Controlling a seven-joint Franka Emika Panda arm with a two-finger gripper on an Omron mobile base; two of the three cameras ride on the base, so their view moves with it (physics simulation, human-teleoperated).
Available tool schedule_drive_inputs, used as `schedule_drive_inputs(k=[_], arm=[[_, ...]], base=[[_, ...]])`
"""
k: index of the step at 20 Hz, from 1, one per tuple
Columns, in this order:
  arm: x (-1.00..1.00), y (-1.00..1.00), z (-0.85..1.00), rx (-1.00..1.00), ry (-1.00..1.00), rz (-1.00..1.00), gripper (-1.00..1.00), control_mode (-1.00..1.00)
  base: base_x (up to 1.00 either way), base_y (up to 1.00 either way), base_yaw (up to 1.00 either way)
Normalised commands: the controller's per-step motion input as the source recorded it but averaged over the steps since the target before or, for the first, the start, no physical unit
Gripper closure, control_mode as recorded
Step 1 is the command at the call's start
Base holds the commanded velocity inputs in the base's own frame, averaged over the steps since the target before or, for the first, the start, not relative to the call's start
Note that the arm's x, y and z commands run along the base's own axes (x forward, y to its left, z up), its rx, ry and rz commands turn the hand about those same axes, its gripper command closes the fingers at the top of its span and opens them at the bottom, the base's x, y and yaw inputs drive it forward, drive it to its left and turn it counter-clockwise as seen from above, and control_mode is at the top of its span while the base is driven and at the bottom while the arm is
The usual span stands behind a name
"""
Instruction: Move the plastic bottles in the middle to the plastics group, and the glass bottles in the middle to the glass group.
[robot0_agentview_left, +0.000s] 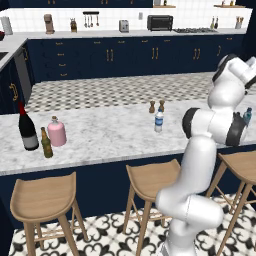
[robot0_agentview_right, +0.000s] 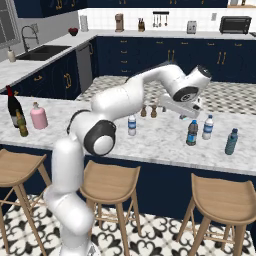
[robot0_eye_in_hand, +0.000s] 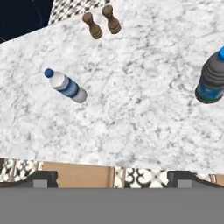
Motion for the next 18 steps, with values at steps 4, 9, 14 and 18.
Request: schedule_drive_inputs(k=[4,9,14,18], arm=[[0.27,1.0,0.06,-0.26,0.0,0.0,-1.0,-1.0],[0.17,1.0,0.38,-0.29,0.13,0.0,-1.0,-1.0],[0.31,0.97,0.06,-0.07,0.04,0.0,-1.0,-1.0],[0.45,0.87,-0.26,0.0,-0.08,0.0,-1.0,-1.0]], base=[[0.0,0.0,0.0],[0.0,0.0,0.0],[0.0,0.0,0.0],[0.0,0.0,0.0]])
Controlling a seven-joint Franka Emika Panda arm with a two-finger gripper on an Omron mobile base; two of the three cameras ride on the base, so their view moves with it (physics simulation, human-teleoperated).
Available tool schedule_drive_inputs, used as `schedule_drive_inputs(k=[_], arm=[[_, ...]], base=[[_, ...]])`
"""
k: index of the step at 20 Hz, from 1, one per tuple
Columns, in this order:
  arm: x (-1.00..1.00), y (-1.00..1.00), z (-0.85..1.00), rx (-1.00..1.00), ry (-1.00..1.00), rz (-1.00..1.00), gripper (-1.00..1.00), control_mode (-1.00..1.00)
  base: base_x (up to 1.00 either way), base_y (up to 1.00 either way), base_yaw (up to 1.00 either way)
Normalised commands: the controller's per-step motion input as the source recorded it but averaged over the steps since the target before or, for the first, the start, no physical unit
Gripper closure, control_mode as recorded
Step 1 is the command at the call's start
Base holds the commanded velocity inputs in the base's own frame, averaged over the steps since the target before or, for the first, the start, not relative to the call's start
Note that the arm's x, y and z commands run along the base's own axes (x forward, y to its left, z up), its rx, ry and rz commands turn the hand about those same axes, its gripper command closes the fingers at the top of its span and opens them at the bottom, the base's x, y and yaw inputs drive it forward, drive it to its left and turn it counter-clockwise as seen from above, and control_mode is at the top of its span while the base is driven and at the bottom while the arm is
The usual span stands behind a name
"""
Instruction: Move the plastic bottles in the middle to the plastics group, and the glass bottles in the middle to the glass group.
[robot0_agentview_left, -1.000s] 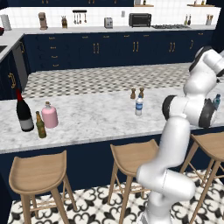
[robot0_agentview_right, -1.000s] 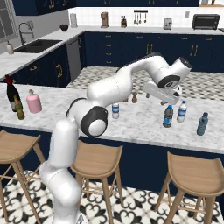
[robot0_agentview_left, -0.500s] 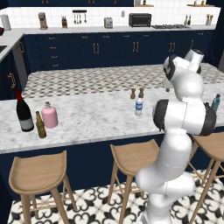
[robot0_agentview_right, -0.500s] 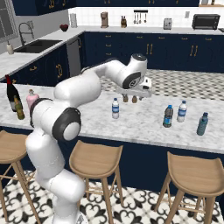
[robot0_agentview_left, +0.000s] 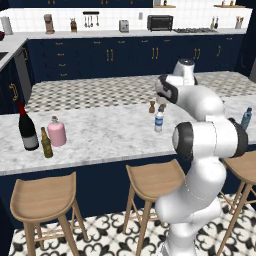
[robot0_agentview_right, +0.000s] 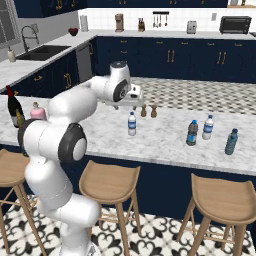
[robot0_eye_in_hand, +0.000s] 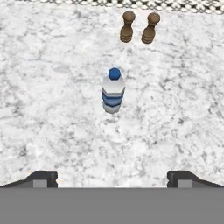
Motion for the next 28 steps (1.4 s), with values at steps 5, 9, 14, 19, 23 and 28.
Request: schedule_drive_inputs(k=[5,9,14,19,23,28], arm=[[0.78,0.48,-0.12,-0.05,-0.01,-0.08,-1.0,-1.0],[0.6,-0.02,-0.15,0.0,0.0,-0.15,-1.0,-1.0],[0.11,-0.18,0.0,0.01,0.0,-0.06,-1.0,-1.0],[0.12,-0.19,-0.14,0.02,0.01,-0.01,-1.0,-1.0],[0.18,-0.04,-0.49,0.06,0.0,0.0,-1.0,-1.0],[0.24,0.0,-0.33,0.08,0.0,0.0,-1.0,-1.0]], base=[[0.0,0.0,0.0],[0.0,0.0,0.0],[0.0,0.0,0.0],[0.0,0.0,0.0],[0.0,0.0,0.0],[0.0,0.0,0.0]])
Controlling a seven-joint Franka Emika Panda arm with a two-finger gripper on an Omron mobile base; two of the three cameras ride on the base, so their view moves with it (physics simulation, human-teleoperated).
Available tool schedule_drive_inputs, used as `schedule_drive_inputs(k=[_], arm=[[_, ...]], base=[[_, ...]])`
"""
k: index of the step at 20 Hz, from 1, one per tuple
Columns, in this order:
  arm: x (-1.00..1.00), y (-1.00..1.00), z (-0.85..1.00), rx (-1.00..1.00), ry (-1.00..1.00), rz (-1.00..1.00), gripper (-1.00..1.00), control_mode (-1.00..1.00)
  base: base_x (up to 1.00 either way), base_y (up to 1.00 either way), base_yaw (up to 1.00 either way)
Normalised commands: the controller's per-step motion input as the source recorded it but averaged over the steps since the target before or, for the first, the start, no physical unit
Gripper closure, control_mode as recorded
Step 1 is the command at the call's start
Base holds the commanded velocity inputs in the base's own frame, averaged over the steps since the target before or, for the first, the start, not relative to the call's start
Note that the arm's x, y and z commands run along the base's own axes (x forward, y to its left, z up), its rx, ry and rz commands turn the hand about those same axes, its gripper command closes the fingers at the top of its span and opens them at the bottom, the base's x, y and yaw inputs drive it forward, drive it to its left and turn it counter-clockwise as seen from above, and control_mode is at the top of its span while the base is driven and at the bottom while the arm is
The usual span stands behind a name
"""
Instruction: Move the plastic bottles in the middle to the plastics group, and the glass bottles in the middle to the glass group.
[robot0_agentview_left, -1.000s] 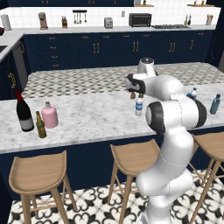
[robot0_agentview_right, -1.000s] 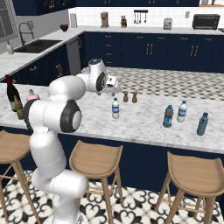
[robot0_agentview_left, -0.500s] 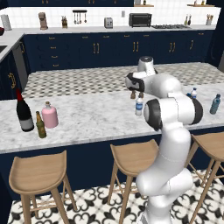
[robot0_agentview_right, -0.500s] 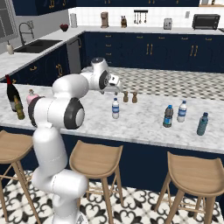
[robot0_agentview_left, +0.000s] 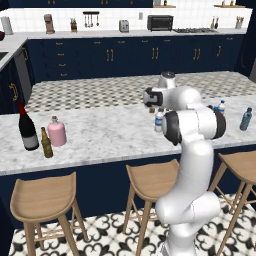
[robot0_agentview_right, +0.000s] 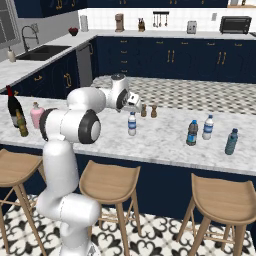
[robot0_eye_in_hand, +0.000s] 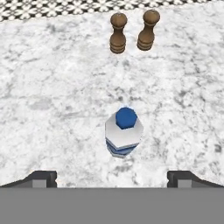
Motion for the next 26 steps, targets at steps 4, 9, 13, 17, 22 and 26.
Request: schedule_drive_inputs(k=[4,9,13,17,22,26], arm=[[0.23,-0.03,-0.1,0.01,0.0,0.0,-1.0,-1.0],[0.14,-0.07,0.0,0.0,0.0,0.0,-1.0,-1.0],[0.19,-0.06,-0.13,0.0,0.0,0.0,-1.0,-1.0],[0.01,0.0,-0.31,0.0,0.0,0.0,-1.0,-1.0],[0.0,-0.01,-0.31,0.0,0.0,0.0,-1.0,-1.0],[0.01,-0.15,-0.21,0.0,0.0,0.0,-1.0,-1.0]], base=[[0.0,0.0,0.0],[0.0,0.0,0.0],[0.0,0.0,0.0],[0.0,0.0,0.0],[0.0,0.0,0.0],[0.0,0.0,0.0]])
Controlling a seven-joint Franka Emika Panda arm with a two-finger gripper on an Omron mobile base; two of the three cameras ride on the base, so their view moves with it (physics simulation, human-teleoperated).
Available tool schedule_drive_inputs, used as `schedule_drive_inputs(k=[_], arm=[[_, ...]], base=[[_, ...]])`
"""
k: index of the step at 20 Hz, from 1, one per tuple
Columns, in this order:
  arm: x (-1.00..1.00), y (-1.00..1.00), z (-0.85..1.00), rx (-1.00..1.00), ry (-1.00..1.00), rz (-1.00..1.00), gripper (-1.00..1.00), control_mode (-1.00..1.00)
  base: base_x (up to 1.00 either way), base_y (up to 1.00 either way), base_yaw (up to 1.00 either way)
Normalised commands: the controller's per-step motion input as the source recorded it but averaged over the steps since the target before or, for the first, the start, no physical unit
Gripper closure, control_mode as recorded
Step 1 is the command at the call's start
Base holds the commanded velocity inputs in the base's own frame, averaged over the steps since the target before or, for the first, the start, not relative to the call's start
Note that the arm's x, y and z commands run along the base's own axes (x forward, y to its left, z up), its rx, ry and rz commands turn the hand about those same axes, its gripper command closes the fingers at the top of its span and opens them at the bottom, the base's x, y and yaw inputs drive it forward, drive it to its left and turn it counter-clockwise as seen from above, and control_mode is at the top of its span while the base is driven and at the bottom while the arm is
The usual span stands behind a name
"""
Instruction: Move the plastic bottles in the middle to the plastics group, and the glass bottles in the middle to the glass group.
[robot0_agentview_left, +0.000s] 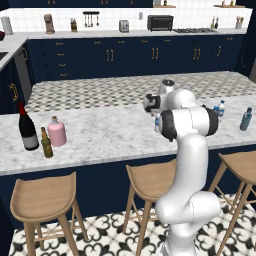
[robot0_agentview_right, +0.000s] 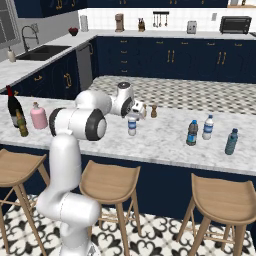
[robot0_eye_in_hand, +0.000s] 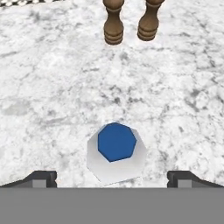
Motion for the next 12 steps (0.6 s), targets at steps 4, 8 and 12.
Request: schedule_drive_inputs(k=[4,8,12], arm=[[0.02,-0.11,-0.13,0.0,0.0,0.0,-1.0,-1.0],[0.1,0.0,-0.02,0.0,0.0,0.0,-1.0,-1.0],[0.1,0.0,-0.15,0.01,-0.04,0.0,-1.0,-1.0]], base=[[0.0,0.0,0.0],[0.0,0.0,0.0],[0.0,0.0,0.0]])
